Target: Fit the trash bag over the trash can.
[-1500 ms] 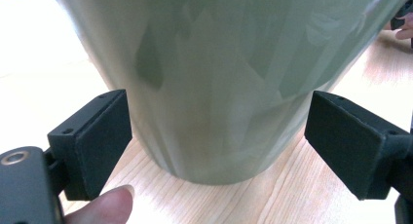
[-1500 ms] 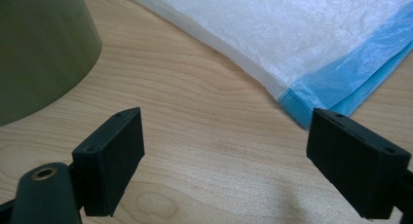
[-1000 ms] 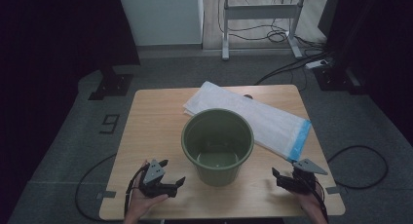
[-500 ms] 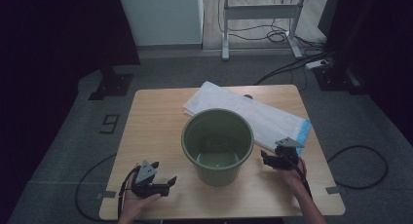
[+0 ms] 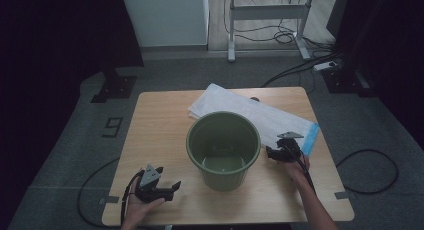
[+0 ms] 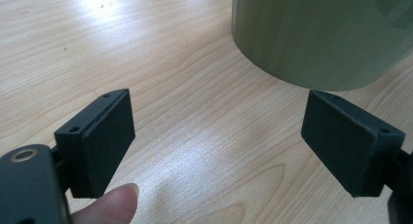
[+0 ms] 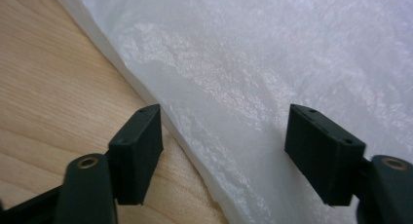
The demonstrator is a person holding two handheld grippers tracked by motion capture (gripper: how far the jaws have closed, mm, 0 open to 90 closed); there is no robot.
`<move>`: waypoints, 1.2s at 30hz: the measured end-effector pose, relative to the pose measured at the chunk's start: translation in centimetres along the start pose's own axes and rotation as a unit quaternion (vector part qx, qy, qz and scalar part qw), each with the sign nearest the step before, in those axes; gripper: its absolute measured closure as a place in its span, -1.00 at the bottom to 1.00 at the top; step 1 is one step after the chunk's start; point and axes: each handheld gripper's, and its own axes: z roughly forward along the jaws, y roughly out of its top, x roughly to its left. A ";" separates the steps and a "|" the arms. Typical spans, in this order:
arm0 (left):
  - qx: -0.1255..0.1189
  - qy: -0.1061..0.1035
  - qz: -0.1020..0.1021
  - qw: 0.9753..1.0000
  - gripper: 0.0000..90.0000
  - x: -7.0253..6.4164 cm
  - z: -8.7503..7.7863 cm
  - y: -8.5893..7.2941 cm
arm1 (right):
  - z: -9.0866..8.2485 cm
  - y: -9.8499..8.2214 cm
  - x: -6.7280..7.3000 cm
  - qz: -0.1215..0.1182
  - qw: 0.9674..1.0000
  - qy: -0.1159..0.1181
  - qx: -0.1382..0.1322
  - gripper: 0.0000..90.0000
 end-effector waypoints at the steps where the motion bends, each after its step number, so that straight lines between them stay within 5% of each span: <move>1: 0.000 0.000 0.000 1.000 -0.73 0.0 0.0 0.0 | 0.0 0.0 0.0 0.000 1.000 0.000 0.000 -0.31; 5: 0.000 0.000 -0.001 1.000 -0.73 0.0 0.0 0.0 | 0.0 -0.1 -0.1 0.004 1.000 0.001 0.001 -0.12; 8: 0.001 0.000 0.000 1.000 -0.73 0.0 0.1 0.0 | -0.3 -0.2 -0.7 0.004 1.000 0.000 0.000 0.29; 16: 0.005 0.001 0.002 1.000 -0.72 0.0 0.1 0.0 | -1.4 -0.9 -1.5 0.016 1.000 -0.007 0.010 0.86; 21: 0.002 0.003 -0.001 1.000 -0.70 0.2 0.0 -0.1 | -3.4 -2.7 -2.2 0.022 1.000 -0.011 -0.001 0.94; 31: 0.008 -0.004 0.000 1.000 -0.70 -0.1 0.6 0.1 | -10.8 -9.6 -3.8 0.042 0.999 -0.011 -0.016 0.94; 36: 0.014 -0.005 0.009 1.000 -0.70 -0.4 1.0 0.3 | -13.5 -11.9 -4.9 0.039 0.999 -0.029 -0.016 0.94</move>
